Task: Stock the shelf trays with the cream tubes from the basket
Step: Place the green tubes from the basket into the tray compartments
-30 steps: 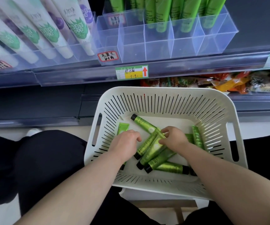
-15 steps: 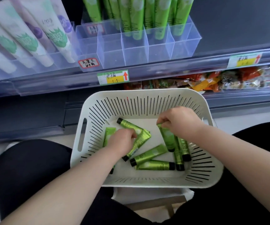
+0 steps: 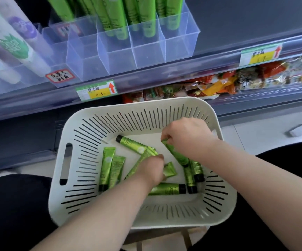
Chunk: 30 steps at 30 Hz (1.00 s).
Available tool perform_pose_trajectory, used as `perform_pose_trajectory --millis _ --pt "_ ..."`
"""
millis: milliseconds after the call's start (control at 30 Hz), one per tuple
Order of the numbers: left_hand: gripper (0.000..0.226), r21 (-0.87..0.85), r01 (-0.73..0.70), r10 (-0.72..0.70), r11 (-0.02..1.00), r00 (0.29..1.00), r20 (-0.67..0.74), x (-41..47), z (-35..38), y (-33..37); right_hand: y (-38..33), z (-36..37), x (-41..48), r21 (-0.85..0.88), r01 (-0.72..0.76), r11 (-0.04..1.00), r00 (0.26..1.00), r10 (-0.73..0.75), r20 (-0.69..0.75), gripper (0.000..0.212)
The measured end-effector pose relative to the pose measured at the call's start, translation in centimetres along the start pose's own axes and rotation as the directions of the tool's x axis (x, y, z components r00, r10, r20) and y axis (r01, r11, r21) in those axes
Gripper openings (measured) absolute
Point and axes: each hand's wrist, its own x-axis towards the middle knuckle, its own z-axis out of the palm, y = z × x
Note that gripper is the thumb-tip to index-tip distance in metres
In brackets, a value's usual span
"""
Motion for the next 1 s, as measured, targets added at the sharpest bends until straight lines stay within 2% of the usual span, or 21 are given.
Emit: perform_pose_trajectory --millis 133,200,367,500,633,733,800,867,1000 --pt "0.018 0.082 -0.002 0.003 0.997 1.000 -0.011 0.1 0.8 -0.1 -0.1 -0.1 0.0 0.010 0.010 1.000 0.999 -0.010 -0.033 0.026" --pt "0.009 0.066 -0.003 0.005 0.998 0.999 -0.033 0.0 0.2 -0.5 -0.3 -0.3 0.0 0.015 0.020 1.000 0.999 -0.019 -0.046 0.026" --pt "0.015 -0.193 0.036 -0.081 0.981 0.970 -0.229 -1.8 -1.4 -2.6 -1.1 -1.1 0.1 0.008 0.019 1.000 0.996 -0.019 -0.082 0.023" --pt "0.042 -0.279 0.066 -0.163 0.958 0.925 -0.342 -4.8 -2.4 -4.9 -2.2 -1.8 0.1 0.007 0.029 1.000 0.993 -0.028 -0.117 0.021" --pt "0.028 -0.392 0.010 -0.193 0.920 0.881 -0.432 -8.1 -4.9 -5.8 -3.8 -2.2 -0.8 -0.001 0.071 0.997 0.980 -0.070 -0.189 0.019" --pt "0.011 -0.377 -0.055 -0.171 0.925 0.824 -0.540 -10.2 -7.8 -5.7 -4.9 -2.9 -1.7 -0.008 0.093 0.996 0.967 -0.092 -0.239 0.023" --pt "0.015 -0.349 -0.080 -0.161 0.934 0.775 -0.611 -11.8 -9.9 -5.4 -5.7 -3.9 -2.3 -0.001 0.105 0.995 0.956 -0.101 -0.274 0.025" --pt "0.008 -0.332 -0.128 -0.141 0.935 0.723 -0.676 -13.3 -12.0 -5.3 -6.5 -5.3 -2.9 0.014 0.119 0.993 0.934 -0.107 -0.340 0.025" --pt "0.008 -0.264 -0.185 -0.113 0.947 0.577 -0.809 -15.9 -17.4 -5.2 -8.4 -9.4 -3.5 0.065 0.148 0.987 0.862 -0.097 -0.498 0.020"
